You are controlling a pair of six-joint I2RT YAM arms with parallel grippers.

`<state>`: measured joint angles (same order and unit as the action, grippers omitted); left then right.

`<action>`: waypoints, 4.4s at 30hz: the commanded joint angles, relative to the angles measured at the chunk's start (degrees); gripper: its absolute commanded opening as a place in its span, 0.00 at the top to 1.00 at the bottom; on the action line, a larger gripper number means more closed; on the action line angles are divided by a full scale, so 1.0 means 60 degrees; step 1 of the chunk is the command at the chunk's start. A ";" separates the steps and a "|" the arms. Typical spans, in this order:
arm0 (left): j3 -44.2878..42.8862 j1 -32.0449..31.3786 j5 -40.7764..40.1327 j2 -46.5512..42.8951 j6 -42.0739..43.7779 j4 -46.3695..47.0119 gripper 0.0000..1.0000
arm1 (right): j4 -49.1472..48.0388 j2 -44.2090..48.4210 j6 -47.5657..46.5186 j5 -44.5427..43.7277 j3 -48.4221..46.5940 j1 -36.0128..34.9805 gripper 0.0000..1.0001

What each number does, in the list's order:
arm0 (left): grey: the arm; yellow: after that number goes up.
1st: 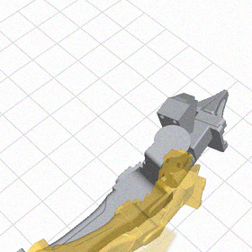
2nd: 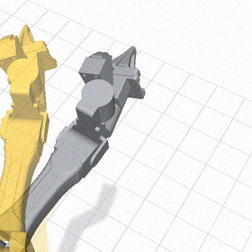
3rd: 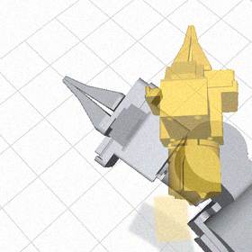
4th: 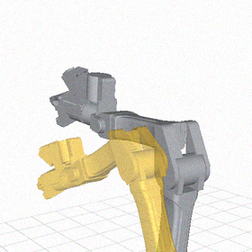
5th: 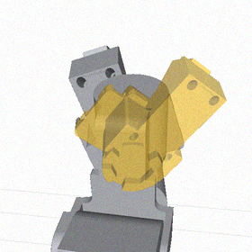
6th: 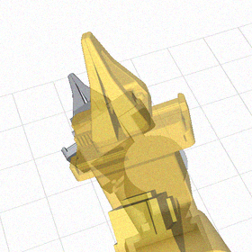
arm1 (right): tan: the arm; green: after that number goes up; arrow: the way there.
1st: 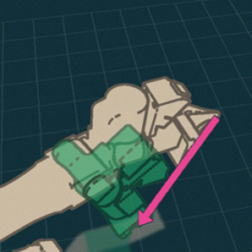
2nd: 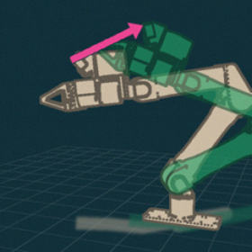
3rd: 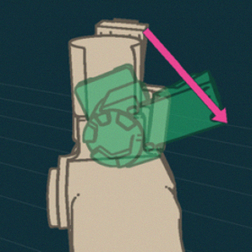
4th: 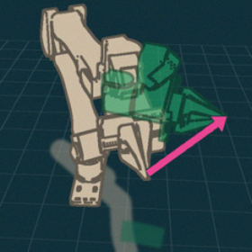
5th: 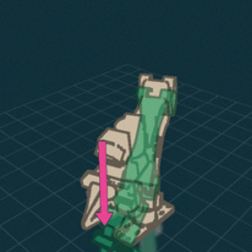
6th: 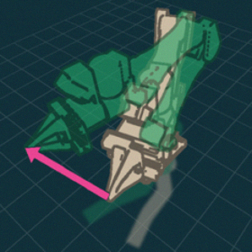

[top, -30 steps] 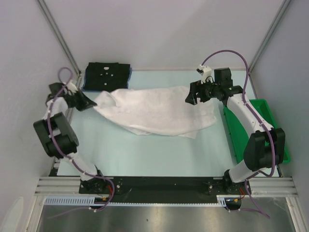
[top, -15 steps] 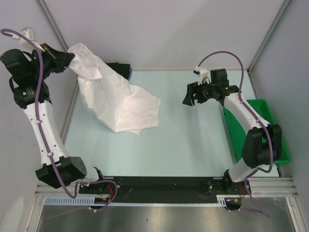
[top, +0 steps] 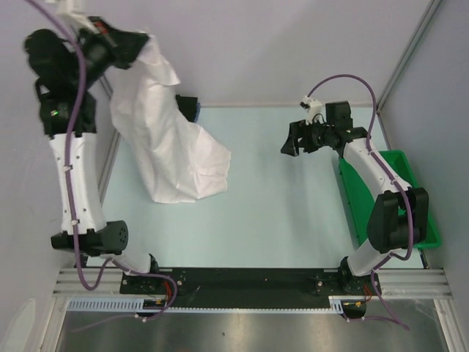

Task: Fold and stack the long sleeve shirts
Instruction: Flatten the shirt out

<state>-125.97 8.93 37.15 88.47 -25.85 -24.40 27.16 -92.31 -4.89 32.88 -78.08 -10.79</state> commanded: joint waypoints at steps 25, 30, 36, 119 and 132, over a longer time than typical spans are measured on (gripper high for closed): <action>0.7796 -0.0478 -0.0712 0.1969 1.0488 -0.4722 0.01 | 0.1274 -0.1165 -0.2803 0.0043 -0.0549 -0.0515 0.15; 0.8982 -0.0477 -0.0932 0.1970 1.1236 -0.4474 0.01 | 0.1362 -0.2628 -0.3272 -0.0206 -0.1940 -0.0970 0.16; 0.9905 -0.0463 -0.1518 0.1969 1.1763 -0.4019 0.05 | 0.1377 -0.3905 -0.3857 -0.0632 -0.3449 -0.1044 0.16; 0.2734 -0.2089 0.1151 0.4353 1.1508 -0.5683 0.00 | 0.0190 -0.0669 -0.2056 0.0598 -0.0668 0.1475 1.00; -0.1243 -0.3172 -0.0769 0.9206 1.0590 -0.3917 0.01 | 0.0190 -0.0289 -0.2013 0.0716 -0.0667 0.1212 1.00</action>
<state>-135.26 -7.42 36.91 143.55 37.21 -51.00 27.64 -97.69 -15.68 35.48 -81.21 -3.25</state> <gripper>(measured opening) 0.994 0.018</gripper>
